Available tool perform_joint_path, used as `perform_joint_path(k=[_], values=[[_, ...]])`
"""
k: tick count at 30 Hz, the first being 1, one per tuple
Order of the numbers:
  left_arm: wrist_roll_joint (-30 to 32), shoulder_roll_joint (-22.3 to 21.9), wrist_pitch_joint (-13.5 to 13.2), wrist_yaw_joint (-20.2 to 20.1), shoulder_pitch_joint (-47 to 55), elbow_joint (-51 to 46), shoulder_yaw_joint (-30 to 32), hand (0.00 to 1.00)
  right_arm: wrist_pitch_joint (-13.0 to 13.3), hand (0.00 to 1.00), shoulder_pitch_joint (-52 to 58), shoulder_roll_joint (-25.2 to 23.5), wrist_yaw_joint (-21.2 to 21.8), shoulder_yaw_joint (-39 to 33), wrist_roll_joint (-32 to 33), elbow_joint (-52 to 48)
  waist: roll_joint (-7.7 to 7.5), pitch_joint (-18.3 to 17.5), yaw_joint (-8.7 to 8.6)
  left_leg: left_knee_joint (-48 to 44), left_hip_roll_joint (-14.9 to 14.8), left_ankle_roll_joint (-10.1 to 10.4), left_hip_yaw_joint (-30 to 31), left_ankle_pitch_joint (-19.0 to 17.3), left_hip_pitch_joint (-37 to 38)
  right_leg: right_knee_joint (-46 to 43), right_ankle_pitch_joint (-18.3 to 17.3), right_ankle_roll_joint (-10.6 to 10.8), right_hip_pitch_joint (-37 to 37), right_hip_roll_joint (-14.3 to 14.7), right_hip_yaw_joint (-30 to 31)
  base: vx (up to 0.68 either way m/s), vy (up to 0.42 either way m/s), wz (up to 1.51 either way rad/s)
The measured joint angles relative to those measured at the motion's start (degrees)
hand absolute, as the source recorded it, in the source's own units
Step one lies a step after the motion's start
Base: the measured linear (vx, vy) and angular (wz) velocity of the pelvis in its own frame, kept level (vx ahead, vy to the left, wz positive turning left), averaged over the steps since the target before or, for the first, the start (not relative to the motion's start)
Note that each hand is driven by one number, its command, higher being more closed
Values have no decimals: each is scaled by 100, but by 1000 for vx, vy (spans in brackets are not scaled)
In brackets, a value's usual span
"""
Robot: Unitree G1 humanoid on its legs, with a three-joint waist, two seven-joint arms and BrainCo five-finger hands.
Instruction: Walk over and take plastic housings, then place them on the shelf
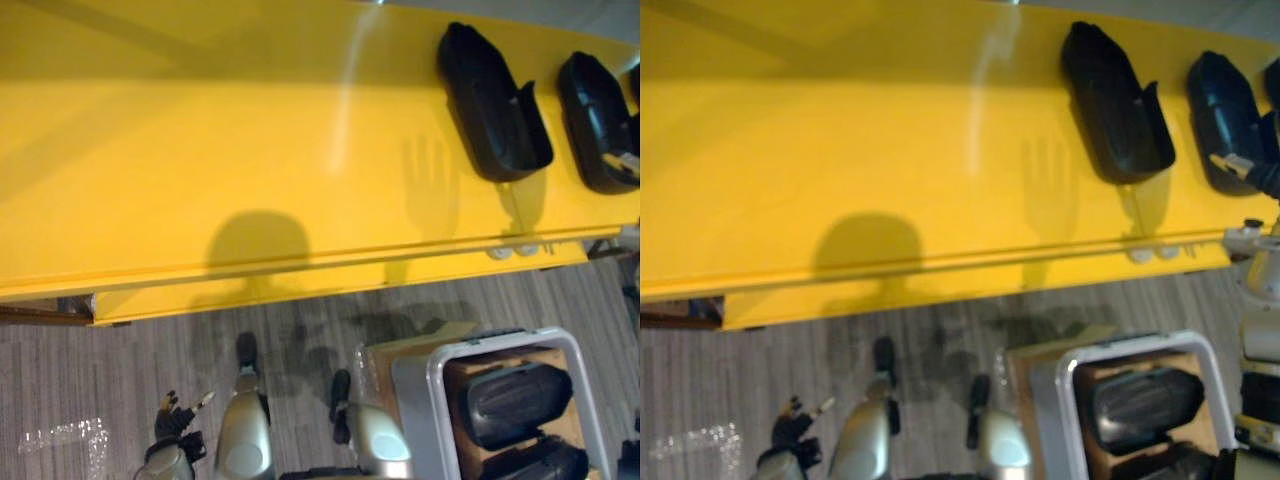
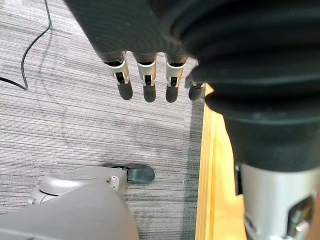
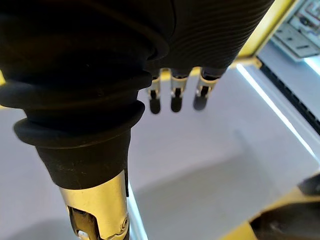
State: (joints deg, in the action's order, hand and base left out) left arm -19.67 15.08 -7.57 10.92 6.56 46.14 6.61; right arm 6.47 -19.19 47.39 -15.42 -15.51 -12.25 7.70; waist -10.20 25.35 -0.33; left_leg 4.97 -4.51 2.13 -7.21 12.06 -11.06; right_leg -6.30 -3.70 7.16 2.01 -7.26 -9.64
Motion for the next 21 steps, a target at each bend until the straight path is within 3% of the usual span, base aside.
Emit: perform_joint_path(k=[4,8,12,21], values=[[0,41,27,7,-1,-3,-2,0,0,0,-221,210,588,383,-33,366,-2,0,80,0,3,0,17,5,-10,7,5,1,-2,0,-20,2,0,1],[2,58,107,4,0,-50,-3,0,6,0,-487,498,1552,739,-13,605,-50,10,125,-1,7,-2,73,17,-79,35,13,-7,4,4,-101,17,-3,9],[44,129,225,-15,0,-49,-4,0,19,0,-682,690,2014,1117,5,812,-107,2,165,-2,9,16,83,38,-93,54,24,-18,0,8,-110,4,-1,1],[51,252,230,-59,-1,-110,1,0,68,0,-912,873,2714,1570,22,1391,-113,-1,255,-1,3,4,86,14,-89,56,30,-30,-4,14,-110,0,0,0]])
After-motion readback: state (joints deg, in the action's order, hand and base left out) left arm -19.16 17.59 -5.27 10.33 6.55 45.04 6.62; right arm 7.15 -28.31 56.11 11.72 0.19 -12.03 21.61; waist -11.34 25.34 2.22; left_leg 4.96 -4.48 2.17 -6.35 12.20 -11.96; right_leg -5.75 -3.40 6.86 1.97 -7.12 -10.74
